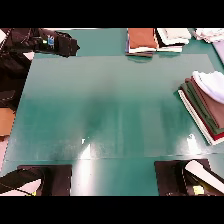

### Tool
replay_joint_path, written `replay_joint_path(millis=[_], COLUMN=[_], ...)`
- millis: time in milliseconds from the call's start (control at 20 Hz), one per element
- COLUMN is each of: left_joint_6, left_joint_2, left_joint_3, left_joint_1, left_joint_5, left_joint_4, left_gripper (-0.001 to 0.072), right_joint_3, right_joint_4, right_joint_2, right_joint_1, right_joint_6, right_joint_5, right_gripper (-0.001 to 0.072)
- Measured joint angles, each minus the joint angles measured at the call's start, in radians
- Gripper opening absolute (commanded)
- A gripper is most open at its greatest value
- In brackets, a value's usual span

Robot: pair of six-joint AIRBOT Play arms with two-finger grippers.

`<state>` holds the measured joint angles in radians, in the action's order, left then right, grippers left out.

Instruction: Fold the shirts.

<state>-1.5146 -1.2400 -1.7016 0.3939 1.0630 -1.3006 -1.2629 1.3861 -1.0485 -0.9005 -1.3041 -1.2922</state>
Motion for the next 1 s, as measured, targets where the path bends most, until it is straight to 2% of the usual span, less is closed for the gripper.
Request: replay_joint_path(millis=[50, 300, 450, 650, 750, 900, 950, 1000], left_joint_6=[0.001, 0.005, 0.005, 0.005, 0.005, 0.005, 0.005, 0.005], left_joint_2=[0.0, 0.0, 0.0, 0.0, 0.0, 0.0, 0.0, 0.0], left_joint_3=[0.0, 0.0, 0.0, 0.0, 0.0, 0.0, 0.0, 0.0], left_joint_1=[0.0, 0.0, 0.0, 0.0, 0.0, 0.0, 0.0, 0.0], left_joint_5=[0.002, 0.007, 0.008, 0.007, 0.006, 0.005, 0.004, 0.002], left_joint_4=[0.0, 0.0, 0.0, 0.0, 0.0, 0.0, 0.0, 0.0], left_gripper=[0.0029, 0.0029, 0.0029, 0.0029, 0.0029, 0.0029, 0.0029, 0.0029], right_joint_3=[0.061, 0.196, 0.147, 0.063, 0.038, 0.021, 0.018, 0.016], right_joint_4=[0.034, 0.103, -0.022, -0.253, -0.314, -0.356, -0.364, -0.369], right_joint_2=[0.026, 0.118, 0.138, 0.147, 0.148, 0.134, 0.123, 0.11], right_joint_1=[-0.024, -0.142, -0.126, 0.092, 0.271, 0.552, 0.644, 0.729], right_joint_6=[0.002, 0.005, 0.005, 0.004, 0.004, 0.004, 0.005, 0.004], right_joint_5=[0.0, 0.023, 0.061, 0.134, 0.182, 0.267, 0.298, 0.325], right_gripper=[0.0642, 0.0651, 0.0651, 0.0643, 0.0522, 0.0493, 0.0389, 0.0234])
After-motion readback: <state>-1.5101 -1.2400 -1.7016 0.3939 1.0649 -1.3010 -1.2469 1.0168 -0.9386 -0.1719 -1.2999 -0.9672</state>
